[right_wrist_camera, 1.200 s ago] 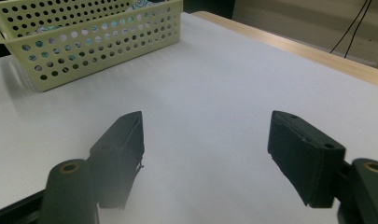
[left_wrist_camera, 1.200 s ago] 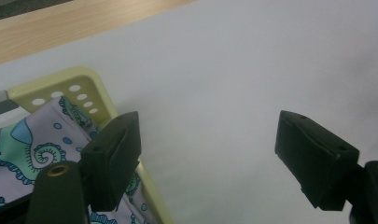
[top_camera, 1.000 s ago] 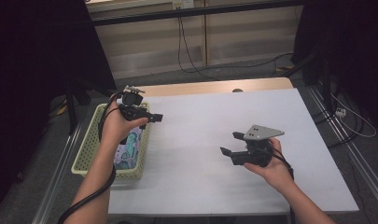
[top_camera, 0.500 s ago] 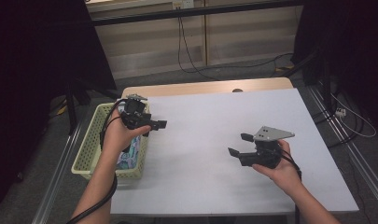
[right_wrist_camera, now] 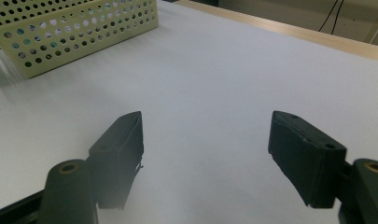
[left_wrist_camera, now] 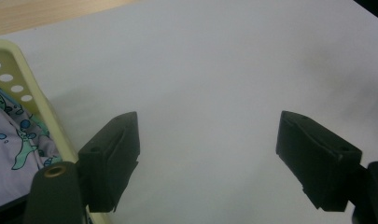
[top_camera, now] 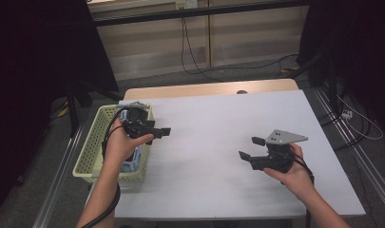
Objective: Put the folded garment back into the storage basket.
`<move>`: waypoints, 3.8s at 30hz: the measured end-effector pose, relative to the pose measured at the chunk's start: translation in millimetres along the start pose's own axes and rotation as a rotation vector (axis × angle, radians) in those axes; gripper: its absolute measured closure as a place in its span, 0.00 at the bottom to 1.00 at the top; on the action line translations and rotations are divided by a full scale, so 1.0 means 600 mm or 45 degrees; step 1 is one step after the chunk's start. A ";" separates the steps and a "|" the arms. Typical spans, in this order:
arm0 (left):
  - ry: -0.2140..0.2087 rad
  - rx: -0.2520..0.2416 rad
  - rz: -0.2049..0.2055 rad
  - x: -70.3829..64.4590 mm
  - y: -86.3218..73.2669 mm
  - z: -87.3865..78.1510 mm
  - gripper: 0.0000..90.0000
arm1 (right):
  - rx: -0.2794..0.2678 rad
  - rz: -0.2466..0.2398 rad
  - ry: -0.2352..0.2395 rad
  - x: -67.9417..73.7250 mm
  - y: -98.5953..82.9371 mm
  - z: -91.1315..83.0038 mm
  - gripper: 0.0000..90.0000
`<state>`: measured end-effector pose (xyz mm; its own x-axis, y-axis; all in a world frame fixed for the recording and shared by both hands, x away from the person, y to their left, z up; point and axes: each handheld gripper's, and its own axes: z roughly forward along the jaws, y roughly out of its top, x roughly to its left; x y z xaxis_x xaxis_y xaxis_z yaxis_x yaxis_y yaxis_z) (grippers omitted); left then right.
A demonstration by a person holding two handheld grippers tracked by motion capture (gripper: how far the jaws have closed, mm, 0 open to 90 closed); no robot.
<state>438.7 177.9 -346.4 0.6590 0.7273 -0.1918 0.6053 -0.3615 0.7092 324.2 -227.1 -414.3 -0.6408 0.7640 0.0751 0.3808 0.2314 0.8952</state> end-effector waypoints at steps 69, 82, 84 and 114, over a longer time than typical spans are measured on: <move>-0.089 -0.172 -0.020 -0.015 -0.093 -0.022 0.22 | 0.066 0.022 -0.010 -0.024 -0.043 -0.054 0.28; -0.108 -0.207 -0.036 -0.016 -0.104 -0.029 0.20 | 0.084 0.026 -0.028 -0.029 -0.056 -0.067 0.28; -0.112 -0.213 -0.026 -0.016 -0.105 -0.031 0.19 | 0.081 0.027 -0.028 -0.029 -0.056 -0.068 0.28; -0.090 -0.335 0.046 0.000 -0.152 -0.062 0.13 | 0.082 0.034 -0.044 -0.033 -0.067 -0.089 0.27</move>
<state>366.7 232.7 -386.0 0.7132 0.6708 -0.2036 0.4502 -0.2156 0.8665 286.0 -283.9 -428.3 -0.6068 0.7906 0.0819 0.4401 0.2484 0.8629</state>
